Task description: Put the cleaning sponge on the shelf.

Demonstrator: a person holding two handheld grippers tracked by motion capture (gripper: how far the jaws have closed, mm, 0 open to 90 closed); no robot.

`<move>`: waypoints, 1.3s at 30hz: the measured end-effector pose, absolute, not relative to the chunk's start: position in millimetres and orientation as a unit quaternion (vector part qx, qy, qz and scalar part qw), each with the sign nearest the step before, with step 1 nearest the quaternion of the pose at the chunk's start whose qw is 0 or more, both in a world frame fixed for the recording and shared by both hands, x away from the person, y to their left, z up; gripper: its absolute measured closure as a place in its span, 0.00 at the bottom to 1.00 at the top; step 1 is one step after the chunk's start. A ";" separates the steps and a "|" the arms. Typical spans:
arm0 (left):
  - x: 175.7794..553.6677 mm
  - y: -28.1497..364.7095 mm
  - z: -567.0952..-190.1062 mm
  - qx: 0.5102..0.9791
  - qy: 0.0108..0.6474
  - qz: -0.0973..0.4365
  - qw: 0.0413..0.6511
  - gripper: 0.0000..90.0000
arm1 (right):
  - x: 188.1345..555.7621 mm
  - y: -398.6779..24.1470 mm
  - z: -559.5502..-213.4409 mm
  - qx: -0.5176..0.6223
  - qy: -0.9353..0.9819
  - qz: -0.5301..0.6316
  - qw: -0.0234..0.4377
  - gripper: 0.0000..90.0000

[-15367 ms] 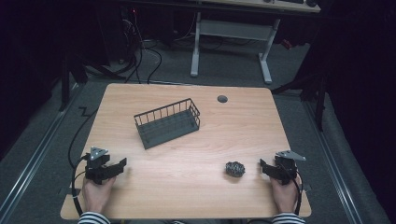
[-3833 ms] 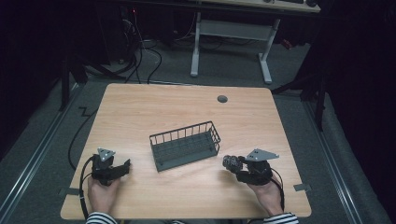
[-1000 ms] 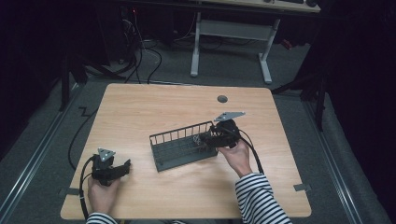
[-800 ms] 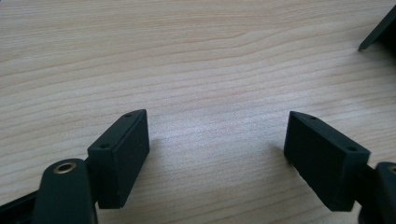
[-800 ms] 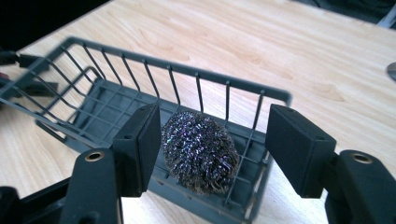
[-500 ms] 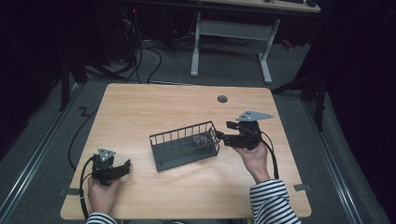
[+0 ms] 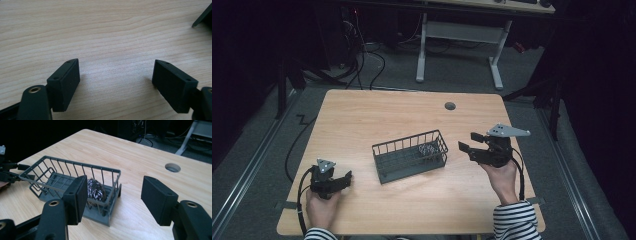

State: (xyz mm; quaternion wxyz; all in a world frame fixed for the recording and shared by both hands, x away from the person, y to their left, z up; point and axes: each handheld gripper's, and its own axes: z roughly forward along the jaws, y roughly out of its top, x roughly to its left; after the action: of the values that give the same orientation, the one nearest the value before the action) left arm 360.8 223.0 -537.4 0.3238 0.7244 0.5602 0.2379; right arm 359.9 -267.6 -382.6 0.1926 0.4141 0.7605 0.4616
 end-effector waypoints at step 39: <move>360.7 222.9 -537.4 0.725 0.560 0.238 0.323 0.25 | 322.9 -331.6 -462.7 0.506 0.702 0.463 0.192 0.43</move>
State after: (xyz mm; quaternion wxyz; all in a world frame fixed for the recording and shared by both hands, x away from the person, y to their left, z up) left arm 360.7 222.9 -537.4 0.3233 0.7247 0.5601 0.2378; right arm 322.9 -331.6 -462.7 0.1918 0.5061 0.7019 0.4630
